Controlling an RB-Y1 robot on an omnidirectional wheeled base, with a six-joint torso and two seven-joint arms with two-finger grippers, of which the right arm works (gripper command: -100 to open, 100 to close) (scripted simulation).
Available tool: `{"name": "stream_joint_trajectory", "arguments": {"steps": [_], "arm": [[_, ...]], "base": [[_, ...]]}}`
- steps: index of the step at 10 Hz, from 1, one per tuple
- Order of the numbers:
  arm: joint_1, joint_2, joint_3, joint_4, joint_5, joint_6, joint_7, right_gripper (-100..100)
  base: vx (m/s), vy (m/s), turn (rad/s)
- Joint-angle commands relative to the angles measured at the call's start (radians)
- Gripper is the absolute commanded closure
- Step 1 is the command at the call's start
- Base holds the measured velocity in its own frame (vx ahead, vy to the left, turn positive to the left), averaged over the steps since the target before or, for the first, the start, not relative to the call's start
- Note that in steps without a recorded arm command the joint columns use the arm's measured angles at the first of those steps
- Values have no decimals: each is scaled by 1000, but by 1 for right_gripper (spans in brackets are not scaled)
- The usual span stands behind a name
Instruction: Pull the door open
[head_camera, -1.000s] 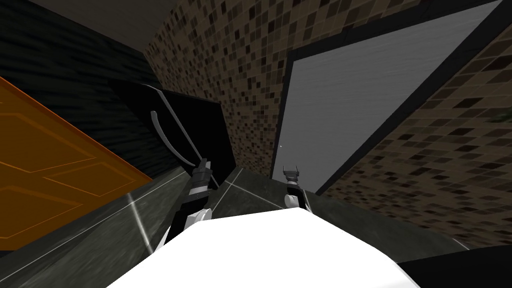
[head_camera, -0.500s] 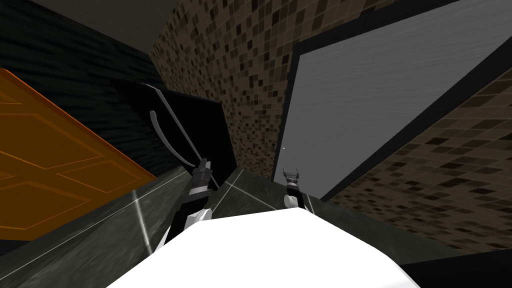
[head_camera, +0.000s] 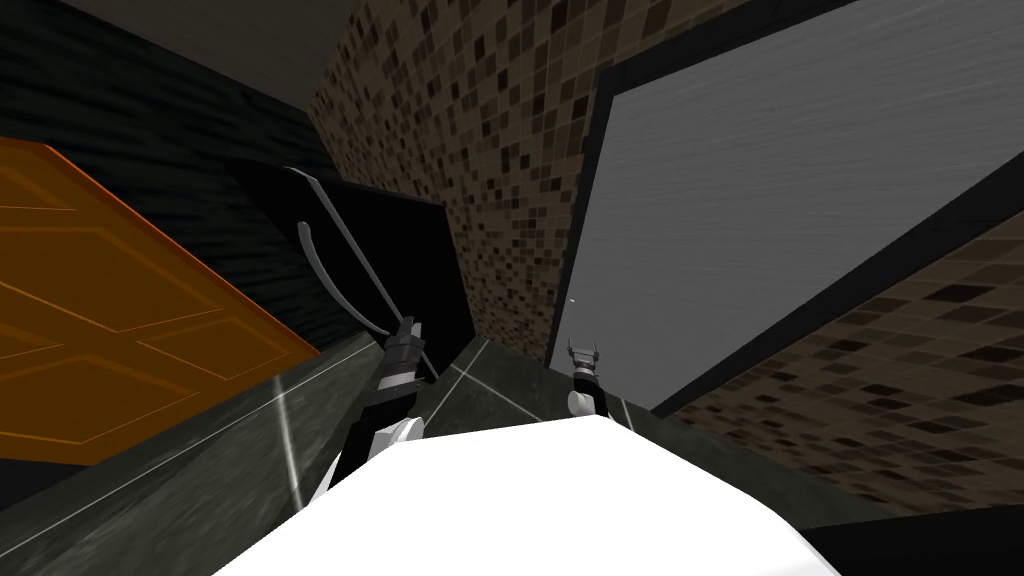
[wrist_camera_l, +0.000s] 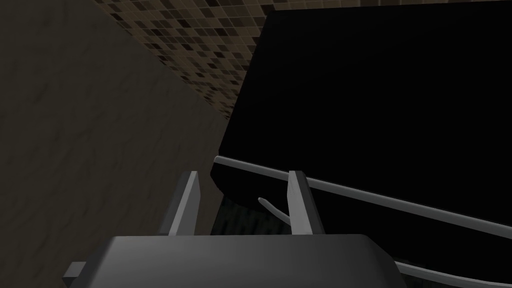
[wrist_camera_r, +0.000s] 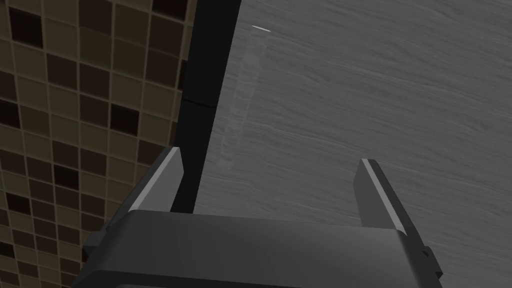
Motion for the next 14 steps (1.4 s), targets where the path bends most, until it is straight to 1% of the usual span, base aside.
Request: {"name": "stream_joint_trajectory", "arguments": {"steps": [1, 8, 10, 11, 14], "arm": [[-9, 1, 0, 31, -17, -10, -25, -100], [-52, 1, -3, 157, -83, -40, -114, -100], [-62, 1, -4, 184, -98, -47, -133, -100], [-71, 1, -4, 212, -113, -54, -152, -100], [-89, 2, -6, 264, -140, -66, -190, -100]], "base": [[99, -32, 58], [88, -37, 54], [78, -30, 38], [97, -15, 73], [109, -52, 55]]}}
